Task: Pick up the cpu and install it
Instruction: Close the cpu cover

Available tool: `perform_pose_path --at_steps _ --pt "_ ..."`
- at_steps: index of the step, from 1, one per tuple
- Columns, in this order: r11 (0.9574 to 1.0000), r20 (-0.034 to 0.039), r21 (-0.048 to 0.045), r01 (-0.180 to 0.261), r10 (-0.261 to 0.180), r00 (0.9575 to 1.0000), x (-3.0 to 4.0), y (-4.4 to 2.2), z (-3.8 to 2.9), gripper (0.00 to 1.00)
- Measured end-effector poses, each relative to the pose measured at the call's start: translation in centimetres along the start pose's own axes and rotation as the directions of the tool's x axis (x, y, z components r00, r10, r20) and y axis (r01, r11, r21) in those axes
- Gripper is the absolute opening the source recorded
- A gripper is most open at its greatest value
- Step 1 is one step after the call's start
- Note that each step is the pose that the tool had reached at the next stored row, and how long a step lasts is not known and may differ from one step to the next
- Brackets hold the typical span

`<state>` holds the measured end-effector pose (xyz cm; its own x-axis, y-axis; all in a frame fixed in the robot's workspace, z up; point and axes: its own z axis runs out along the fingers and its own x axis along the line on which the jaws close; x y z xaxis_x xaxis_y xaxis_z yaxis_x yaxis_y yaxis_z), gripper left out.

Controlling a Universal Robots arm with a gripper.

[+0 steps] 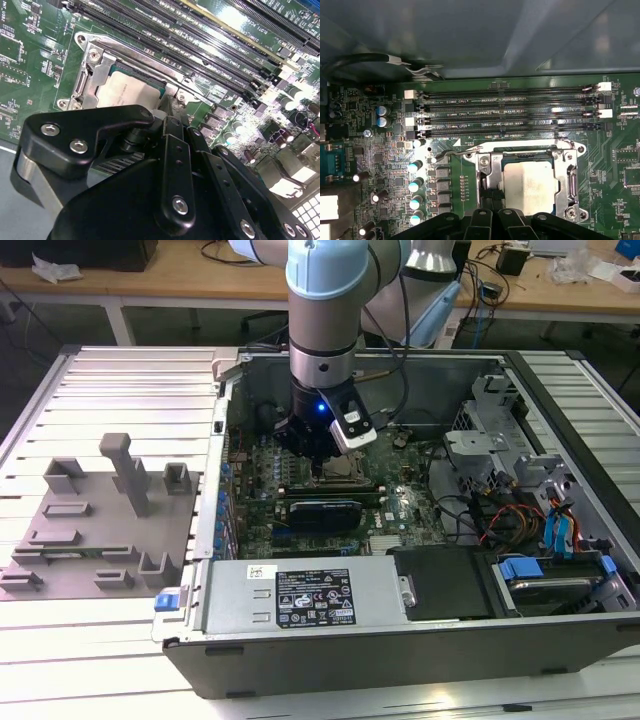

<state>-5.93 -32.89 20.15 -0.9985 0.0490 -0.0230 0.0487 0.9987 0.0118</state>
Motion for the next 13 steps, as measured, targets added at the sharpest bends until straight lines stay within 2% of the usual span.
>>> perform_pose_path --at_steps 13 --pt "1.0000 0.0002 -0.0003 0.000 0.000 1.0000 -0.01 0.01 -0.42 0.11"
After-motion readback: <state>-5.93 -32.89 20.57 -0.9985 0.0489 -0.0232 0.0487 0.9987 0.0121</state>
